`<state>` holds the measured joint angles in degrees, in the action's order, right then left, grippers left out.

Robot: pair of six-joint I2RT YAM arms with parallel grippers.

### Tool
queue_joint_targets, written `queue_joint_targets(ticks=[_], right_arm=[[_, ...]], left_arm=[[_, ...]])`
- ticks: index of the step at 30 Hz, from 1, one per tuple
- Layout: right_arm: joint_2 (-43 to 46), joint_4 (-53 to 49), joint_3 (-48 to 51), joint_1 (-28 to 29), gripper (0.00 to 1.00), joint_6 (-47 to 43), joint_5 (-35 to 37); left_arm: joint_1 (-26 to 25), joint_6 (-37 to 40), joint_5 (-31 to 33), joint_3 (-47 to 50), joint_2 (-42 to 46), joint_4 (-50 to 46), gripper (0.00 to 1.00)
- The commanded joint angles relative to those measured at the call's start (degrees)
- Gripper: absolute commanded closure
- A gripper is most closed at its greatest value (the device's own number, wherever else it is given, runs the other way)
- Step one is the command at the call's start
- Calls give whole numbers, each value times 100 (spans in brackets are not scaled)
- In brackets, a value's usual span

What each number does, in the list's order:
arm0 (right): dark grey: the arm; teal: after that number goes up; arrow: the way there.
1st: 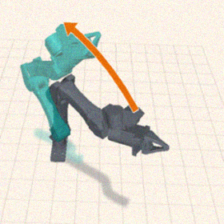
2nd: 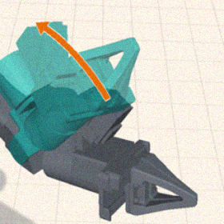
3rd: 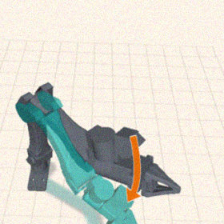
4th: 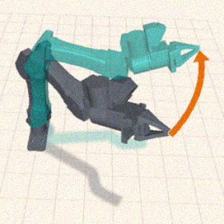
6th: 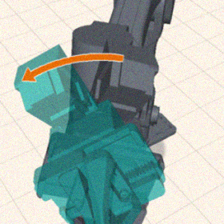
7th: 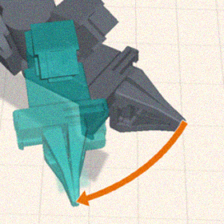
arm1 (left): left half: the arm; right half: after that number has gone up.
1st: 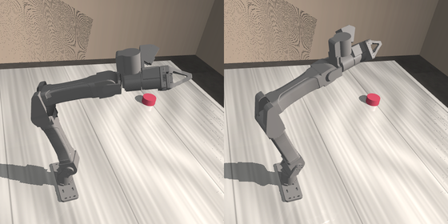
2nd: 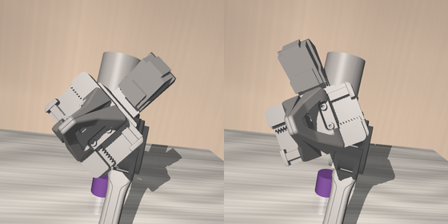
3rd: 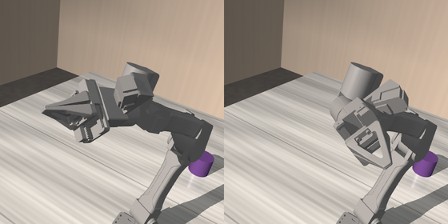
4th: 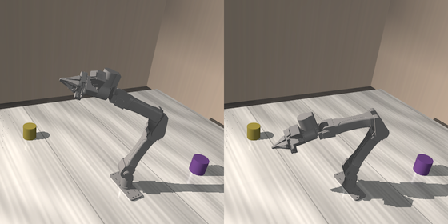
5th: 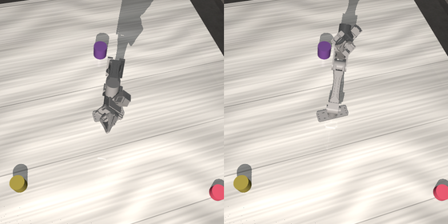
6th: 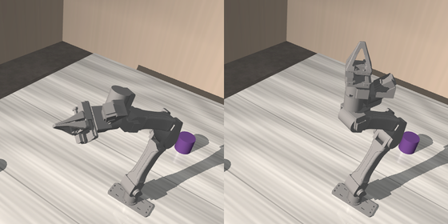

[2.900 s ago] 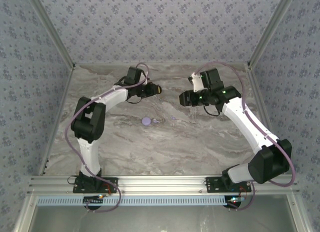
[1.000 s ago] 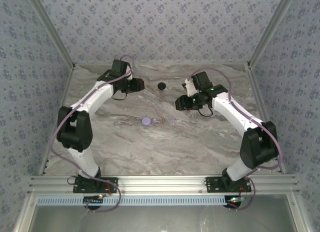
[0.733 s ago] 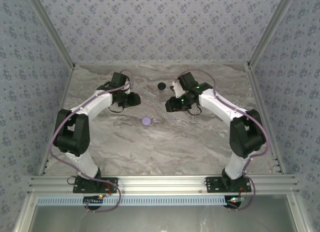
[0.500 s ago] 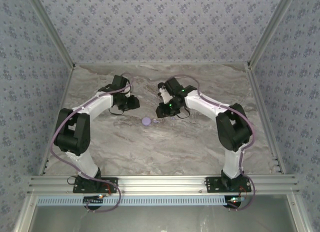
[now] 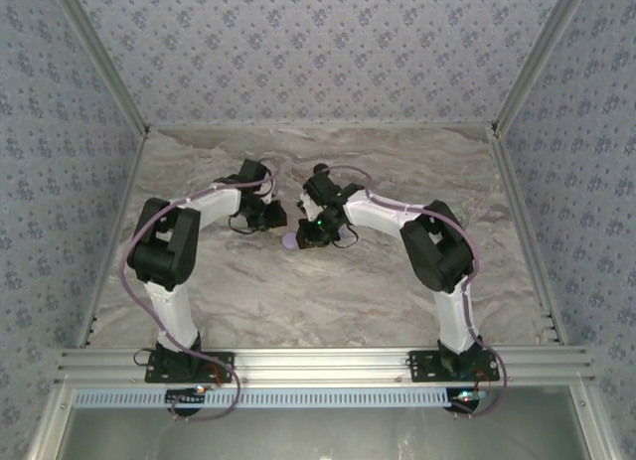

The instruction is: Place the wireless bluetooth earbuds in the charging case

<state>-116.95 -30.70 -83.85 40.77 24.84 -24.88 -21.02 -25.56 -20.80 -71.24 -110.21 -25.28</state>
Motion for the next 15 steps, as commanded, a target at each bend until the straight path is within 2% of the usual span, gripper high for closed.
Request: queue_joint_targets(ticks=[1, 15], right_arm=[[-163, 151, -148, 35, 85, 274, -69], [-590, 69, -505, 62, 87, 469, 99]], left_arm=[[-29, -76, -210, -248, -149, 120, 82], [-69, -28, -101, 277, 143, 93, 85]])
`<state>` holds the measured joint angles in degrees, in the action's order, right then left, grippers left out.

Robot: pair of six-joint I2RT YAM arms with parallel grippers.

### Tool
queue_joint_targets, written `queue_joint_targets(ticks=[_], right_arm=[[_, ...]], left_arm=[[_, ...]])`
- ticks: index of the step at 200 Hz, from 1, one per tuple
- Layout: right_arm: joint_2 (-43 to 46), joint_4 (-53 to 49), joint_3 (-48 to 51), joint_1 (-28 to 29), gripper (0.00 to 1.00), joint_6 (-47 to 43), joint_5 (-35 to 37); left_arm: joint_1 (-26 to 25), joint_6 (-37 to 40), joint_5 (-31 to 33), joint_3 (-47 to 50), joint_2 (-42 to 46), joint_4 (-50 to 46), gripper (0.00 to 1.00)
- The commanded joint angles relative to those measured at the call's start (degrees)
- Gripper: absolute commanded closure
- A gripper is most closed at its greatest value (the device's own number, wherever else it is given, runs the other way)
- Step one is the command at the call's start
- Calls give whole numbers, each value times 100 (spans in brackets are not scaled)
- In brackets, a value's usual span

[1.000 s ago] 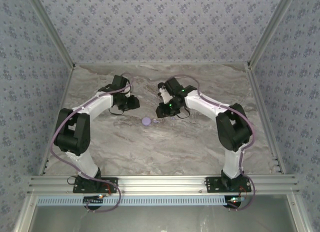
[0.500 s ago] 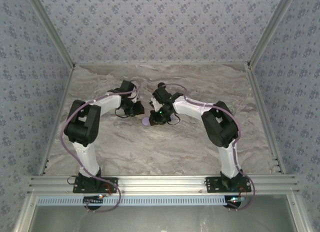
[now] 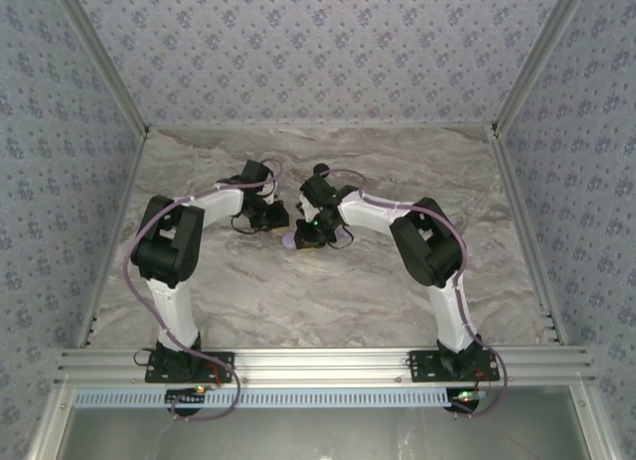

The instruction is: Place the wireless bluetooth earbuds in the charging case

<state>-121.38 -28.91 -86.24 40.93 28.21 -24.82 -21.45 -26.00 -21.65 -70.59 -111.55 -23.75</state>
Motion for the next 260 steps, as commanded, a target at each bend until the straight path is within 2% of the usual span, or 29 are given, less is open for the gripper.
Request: queue_joint_targets(ticks=[1, 68, 118, 159, 179, 211, 260], right_arm=[[-175, -131, -309, 48, 87, 132, 113], [-486, -426, -808, 22, 88, 61, 274], [-723, -730, -1225, -20, 87, -111, 262], [-548, -872, -1241, -83, 86, -209, 442], [-336, -841, -1095, -118, 84, -237, 454], [-24, -609, -792, -196, 76, -212, 188], [-19, -257, -684, -176, 70, -4, -272]], left_arm=[[-26, 16, 22, 274, 336, -60, 85], [-26, -34, 699, 763, 942, -375, 84], [-26, -159, 702, 1121, 1202, -308, 84], [22, -203, 810, 1282, 1507, -287, 81], [202, -277, 634, 1399, 1667, -142, 75], [535, -508, -75, 1861, 1967, 528, 67], [774, -821, -945, 2346, 1904, 1311, 63]])
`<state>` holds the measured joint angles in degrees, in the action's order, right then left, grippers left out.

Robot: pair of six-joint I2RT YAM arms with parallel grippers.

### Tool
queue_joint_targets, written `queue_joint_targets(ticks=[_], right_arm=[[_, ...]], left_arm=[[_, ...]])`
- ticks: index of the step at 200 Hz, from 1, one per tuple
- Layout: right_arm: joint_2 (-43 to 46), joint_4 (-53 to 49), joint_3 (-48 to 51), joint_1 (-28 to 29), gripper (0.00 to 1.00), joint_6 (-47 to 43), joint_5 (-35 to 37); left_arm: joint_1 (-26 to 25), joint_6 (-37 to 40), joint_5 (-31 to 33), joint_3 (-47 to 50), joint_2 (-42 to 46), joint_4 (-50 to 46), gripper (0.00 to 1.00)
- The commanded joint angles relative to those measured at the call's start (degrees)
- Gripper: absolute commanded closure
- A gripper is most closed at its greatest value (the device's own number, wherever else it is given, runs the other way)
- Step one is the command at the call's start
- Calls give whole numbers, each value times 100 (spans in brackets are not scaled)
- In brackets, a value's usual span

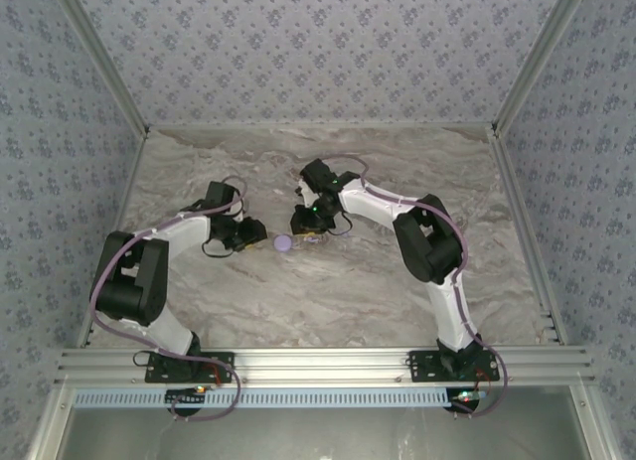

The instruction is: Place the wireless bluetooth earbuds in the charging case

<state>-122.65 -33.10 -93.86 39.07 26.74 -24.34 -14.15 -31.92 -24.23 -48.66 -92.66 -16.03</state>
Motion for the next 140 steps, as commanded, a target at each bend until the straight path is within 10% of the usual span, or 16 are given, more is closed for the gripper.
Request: queue_joint_targets(ticks=[1, 140], right_arm=[[104, 167, 79, 7, 70, 145, -323], [-356, 282, 17, 22, 73, 410, -726]], left_arm=[[44, -232, -701, 159, 14, 548, 63], [41, -367, -1128, 290, -427, 952, 59]])
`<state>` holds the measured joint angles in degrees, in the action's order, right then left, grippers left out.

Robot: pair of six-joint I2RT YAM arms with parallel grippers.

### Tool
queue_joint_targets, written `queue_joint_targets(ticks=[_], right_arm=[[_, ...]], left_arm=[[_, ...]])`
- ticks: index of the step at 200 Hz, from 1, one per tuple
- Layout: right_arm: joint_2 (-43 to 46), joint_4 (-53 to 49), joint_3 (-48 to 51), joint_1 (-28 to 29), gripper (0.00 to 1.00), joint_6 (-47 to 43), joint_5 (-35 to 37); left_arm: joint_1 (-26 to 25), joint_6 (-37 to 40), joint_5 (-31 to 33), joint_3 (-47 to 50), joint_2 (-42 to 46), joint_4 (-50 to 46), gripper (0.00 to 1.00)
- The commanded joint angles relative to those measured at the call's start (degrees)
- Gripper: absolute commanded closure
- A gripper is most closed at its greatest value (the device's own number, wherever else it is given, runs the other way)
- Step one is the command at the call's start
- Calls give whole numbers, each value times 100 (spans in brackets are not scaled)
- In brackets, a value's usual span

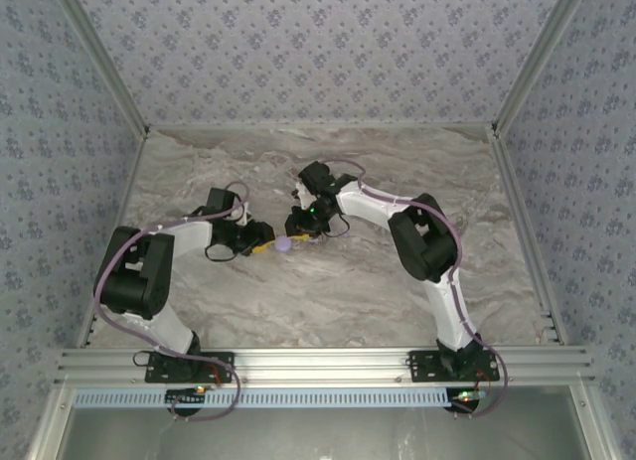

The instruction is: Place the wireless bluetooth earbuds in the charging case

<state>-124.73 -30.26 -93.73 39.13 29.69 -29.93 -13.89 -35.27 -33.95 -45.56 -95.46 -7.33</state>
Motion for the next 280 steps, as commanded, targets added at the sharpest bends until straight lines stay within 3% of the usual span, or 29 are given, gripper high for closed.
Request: queue_joint_targets(ticks=[1, 233, 280], right_arm=[[-148, 0, 4, 15, 73, 115, -164], [-378, 95, 149, 8, 77, 238, -148], [-325, 117, 180, -11, 78, 274, -153]], left_arm=[[12, -33, -156, -22, -148, 87, 59], [-228, -747, -711, 94, -608, 1059, 65], [-228, -777, -677, 94, -555, 1040, 73]])
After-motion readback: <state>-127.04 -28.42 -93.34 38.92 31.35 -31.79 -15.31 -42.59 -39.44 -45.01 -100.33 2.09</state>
